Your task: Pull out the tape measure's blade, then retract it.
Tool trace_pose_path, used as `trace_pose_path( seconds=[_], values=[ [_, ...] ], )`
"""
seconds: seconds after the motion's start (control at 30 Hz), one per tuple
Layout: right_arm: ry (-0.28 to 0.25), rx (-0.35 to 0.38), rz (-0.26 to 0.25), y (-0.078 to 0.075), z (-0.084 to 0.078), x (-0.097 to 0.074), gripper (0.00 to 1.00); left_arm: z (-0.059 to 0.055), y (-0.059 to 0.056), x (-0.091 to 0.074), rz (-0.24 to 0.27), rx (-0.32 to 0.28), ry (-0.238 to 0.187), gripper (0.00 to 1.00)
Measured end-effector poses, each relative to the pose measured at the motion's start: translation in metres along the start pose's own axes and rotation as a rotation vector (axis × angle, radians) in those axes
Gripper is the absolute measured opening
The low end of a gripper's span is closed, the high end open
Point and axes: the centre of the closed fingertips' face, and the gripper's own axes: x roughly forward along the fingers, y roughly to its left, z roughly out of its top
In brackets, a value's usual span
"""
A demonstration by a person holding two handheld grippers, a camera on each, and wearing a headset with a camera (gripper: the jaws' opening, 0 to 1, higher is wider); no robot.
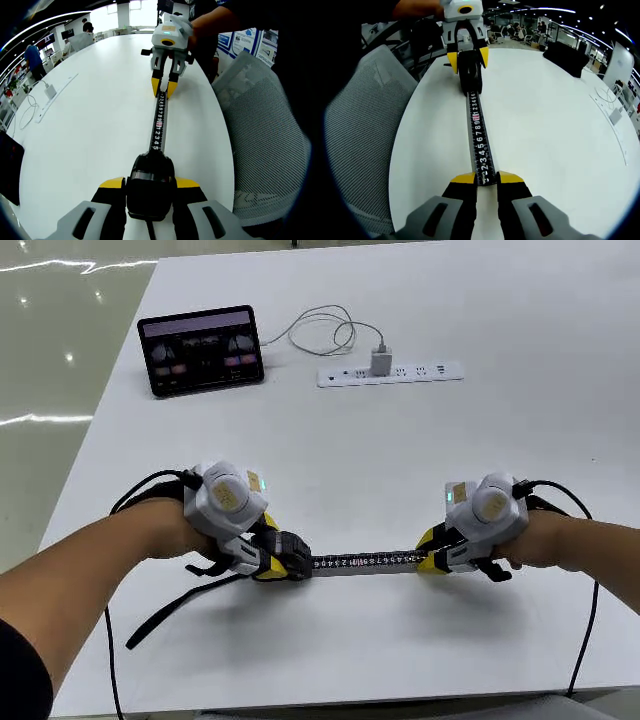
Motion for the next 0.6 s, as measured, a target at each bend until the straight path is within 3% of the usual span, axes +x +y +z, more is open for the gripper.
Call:
trace_pose_path(
  seconds=[0.6],
  values=[
    [0.011, 0.006, -0.01, -0.004, -0.015, -0.011, 0.1, -0.001, 0.002, 0.001, 0.001, -0.003, 0.005, 0.31]
  ],
)
